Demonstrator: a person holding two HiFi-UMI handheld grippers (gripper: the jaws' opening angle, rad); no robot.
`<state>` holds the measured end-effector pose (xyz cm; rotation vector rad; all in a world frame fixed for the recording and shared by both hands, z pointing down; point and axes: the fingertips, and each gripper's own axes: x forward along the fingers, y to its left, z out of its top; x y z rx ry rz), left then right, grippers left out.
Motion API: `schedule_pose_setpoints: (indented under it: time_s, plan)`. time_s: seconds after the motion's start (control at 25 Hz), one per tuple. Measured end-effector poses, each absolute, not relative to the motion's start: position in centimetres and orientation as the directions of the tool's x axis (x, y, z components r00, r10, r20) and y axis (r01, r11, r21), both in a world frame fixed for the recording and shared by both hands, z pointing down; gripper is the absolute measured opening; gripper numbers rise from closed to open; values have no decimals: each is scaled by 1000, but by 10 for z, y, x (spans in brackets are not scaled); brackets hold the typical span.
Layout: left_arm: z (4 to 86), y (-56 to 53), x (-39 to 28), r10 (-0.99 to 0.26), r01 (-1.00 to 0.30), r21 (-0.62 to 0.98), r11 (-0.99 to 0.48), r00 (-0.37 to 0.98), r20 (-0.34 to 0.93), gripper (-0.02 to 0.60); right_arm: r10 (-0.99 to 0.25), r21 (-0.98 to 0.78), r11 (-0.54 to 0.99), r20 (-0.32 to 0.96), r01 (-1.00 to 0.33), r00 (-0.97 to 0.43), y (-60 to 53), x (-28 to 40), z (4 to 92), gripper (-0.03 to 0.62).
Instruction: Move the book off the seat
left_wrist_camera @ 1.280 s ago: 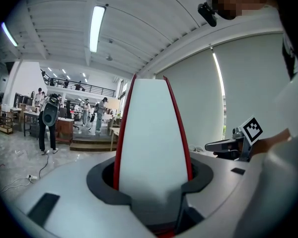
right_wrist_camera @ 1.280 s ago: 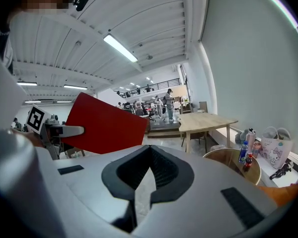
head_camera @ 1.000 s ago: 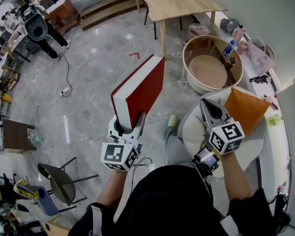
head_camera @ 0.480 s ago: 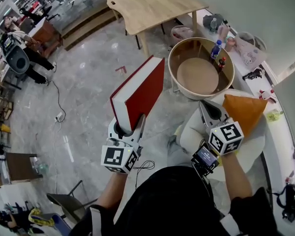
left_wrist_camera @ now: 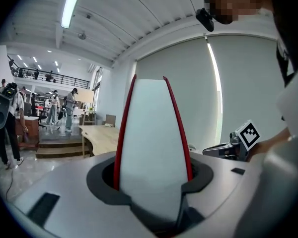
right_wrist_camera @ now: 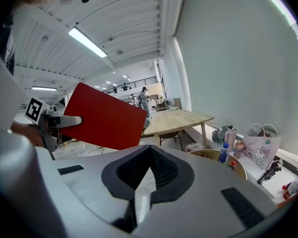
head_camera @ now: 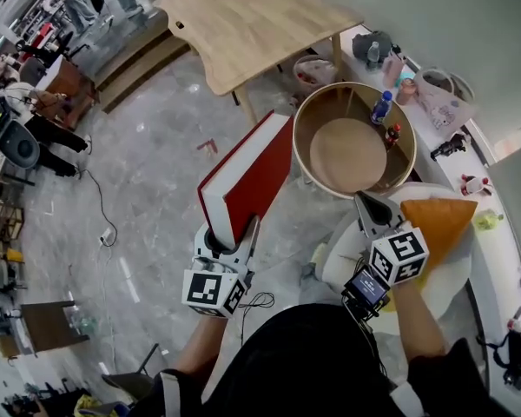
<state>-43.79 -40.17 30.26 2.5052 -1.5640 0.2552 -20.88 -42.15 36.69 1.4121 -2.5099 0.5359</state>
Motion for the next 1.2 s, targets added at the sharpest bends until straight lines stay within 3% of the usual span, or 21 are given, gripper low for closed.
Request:
schedule_pose_setpoints:
  time_s: [0.52,1.2]
  plan:
    - [304,-505,-392,-810,-843,58,-535,531,247,247,-828,-223,371,362,-902,-429,-492,-166,372,6]
    - [324,-559,-316,-688,-725,17,-689,661,301,247,-890,-223,250,329,-942,-314,-514,-116,361,6]
